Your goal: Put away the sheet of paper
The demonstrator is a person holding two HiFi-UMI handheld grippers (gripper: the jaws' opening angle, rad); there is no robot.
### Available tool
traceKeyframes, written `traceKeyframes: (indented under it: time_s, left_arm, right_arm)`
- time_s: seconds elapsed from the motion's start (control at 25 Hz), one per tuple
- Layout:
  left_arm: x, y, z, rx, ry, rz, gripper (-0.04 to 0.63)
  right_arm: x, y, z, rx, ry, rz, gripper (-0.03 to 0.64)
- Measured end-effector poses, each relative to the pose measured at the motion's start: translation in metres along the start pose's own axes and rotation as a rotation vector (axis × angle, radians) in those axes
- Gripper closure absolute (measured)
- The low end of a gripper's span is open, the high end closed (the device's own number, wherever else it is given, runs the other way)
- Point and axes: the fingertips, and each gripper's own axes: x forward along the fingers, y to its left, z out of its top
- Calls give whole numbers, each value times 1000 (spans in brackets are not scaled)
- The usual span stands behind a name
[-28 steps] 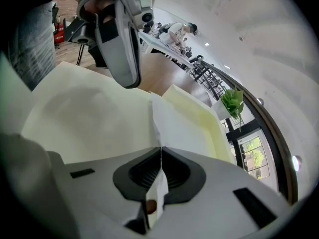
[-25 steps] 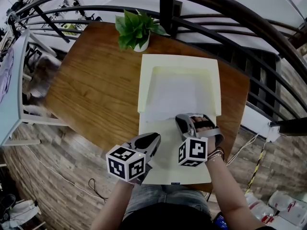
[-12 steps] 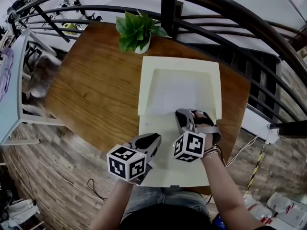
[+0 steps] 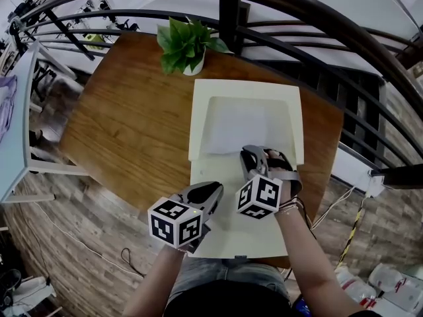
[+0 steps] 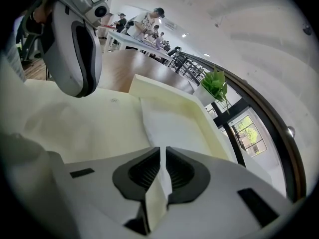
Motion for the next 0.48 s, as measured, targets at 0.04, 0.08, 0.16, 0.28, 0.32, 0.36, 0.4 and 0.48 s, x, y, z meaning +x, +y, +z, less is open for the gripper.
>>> traceKeyframes:
  time_s: [0.04, 0.08, 0.16, 0.28, 0.32, 0.36, 0.4, 0.48]
  left_arm:
    - [0, 0, 0, 2, 0, 0, 554]
    - [-1, -1, 0, 4, -1, 0, 554]
    - [-2, -3, 0, 6, -2, 1, 554]
    - [-3, -7, -1, 16, -1, -2, 554]
    - [-4, -8, -1, 22, -2, -4, 554]
    - [-6, -9, 0, 28, -4, -5, 554]
    - [-7, -10, 0, 32, -7, -6, 554]
    - [-10, -12, 0, 39, -15, -9, 554]
  right_arm:
    - [-1, 0, 0, 2, -1, -1, 584]
    - [-3, 0, -1, 6, -3, -2, 584]
    - [-7, 1, -1, 18, -8, 5, 573]
    - [-13, 3, 0, 27, -16, 12, 498]
    - [-15, 3, 2, 31, -20, 5, 497]
    - [-18, 2, 3, 37, -25, -5, 499]
    - [-22, 1, 5, 47, -32, -15, 499]
    - [-31, 0, 7, 91, -56, -29, 499]
